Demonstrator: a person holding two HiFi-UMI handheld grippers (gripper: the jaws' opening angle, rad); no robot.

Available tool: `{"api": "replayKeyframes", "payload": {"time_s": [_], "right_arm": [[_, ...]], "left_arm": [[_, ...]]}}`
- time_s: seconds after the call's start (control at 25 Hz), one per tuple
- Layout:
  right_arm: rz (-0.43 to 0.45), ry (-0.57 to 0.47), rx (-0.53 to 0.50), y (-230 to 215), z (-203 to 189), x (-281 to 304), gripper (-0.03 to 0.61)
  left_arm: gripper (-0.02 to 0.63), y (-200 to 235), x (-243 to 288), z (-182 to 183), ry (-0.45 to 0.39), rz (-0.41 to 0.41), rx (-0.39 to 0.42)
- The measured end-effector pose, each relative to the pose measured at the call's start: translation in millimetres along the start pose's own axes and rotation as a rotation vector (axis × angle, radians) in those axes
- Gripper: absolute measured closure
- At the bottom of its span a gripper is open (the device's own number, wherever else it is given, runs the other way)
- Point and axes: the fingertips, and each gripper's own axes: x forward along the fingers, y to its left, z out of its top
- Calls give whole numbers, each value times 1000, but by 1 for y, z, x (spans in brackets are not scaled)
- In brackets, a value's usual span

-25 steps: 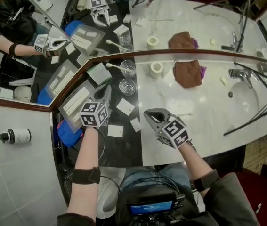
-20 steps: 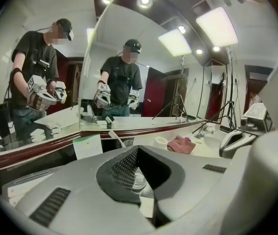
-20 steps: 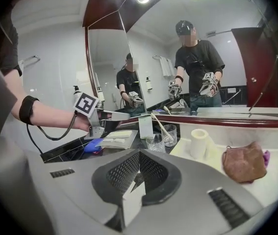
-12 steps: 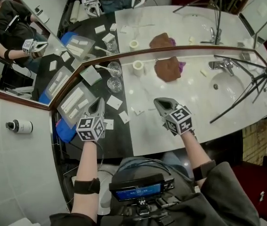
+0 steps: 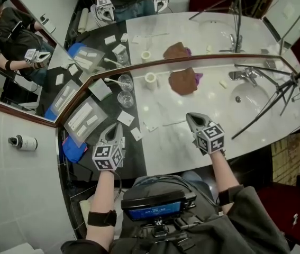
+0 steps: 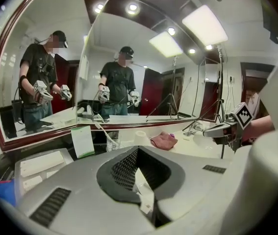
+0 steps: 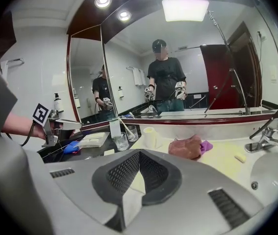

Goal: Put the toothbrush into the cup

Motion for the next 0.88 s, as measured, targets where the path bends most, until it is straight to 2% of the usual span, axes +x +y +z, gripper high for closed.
{"api": "replayKeyframes", "payload": {"time_s": [0.24,0.44,0.52,0.64,0.88], "right_arm": [[-20,0,8,-8,-3,-6,575],[-31,-2,12,-19,-5,-9,575],[-41,0,16,-23,-9,-12,575],[-61,8,34,-33,-18,-18,575],[-100,12,86,-56,-36,-33,575]], "left_arm": [[612,-10,0,-7,20,-25,-14],[610,-35,17,-16,71,-79,55],[607,-52,30,-22,102,-126,80],[558,-85,52,-31,160,-224,137],[442,-166,94,-49,312,-456,340]]}}
